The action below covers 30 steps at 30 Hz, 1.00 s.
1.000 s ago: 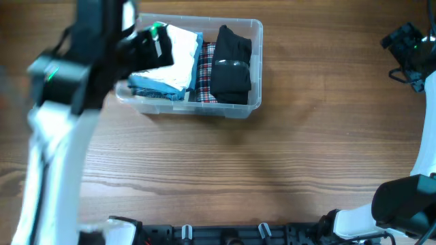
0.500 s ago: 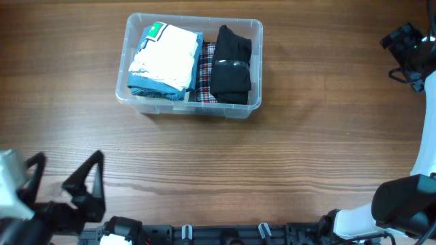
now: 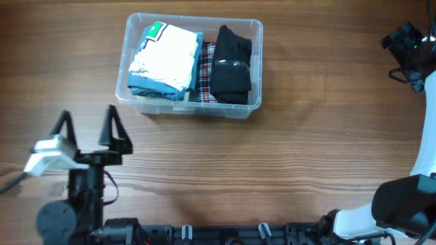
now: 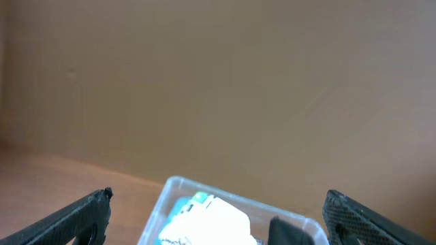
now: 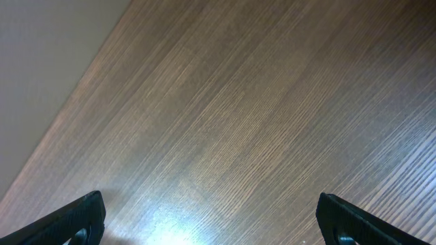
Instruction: Pack container
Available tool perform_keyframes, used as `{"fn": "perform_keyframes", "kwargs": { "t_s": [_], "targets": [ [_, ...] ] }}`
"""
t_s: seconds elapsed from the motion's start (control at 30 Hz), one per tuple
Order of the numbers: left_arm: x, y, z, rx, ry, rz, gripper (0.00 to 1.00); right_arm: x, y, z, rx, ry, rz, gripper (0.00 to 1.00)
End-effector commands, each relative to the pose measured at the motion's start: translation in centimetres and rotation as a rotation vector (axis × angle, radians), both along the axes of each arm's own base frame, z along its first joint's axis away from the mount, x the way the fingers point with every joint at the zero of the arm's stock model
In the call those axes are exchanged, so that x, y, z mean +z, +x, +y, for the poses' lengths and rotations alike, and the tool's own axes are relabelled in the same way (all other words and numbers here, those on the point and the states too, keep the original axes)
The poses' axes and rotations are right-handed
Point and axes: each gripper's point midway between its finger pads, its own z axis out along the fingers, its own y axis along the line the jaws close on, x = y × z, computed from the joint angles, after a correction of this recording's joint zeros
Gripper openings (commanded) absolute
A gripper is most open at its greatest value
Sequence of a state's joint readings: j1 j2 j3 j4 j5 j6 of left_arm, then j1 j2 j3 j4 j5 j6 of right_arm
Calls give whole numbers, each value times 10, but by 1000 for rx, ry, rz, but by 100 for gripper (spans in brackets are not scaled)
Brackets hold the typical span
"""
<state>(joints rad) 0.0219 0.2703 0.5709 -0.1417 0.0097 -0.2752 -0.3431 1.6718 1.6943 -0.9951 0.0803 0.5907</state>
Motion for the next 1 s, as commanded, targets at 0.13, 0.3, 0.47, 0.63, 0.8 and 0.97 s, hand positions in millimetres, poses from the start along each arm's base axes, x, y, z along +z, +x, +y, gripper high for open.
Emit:
{"fn": "perform_keyframes", "kwargs": {
  "t_s": [0.13,0.3,0.47,0.63,0.8,0.97],
  "targets": [
    [-57,0,-1,-15,18,-42,100,-3,0,-2,-18,-3,9,100],
    [-83,0,-10,-65,25,-33,100,-3,0,-2,-18,-3,9,100],
    [-112,9,-10,-73,21,18,100,-3,0,-2,-18,-3,9,100],
    [-128,15,-10,-72,23,7,100,-3,0,-2,-18,-3,9,100],
    [-148,20,-10,-72,20,35,100,-3,0,-2,-18,-3,9,100],
    [-184,22,-10,-74,6,184,100,-3,0,-2,-17,-3,9,99]
  ]
}}
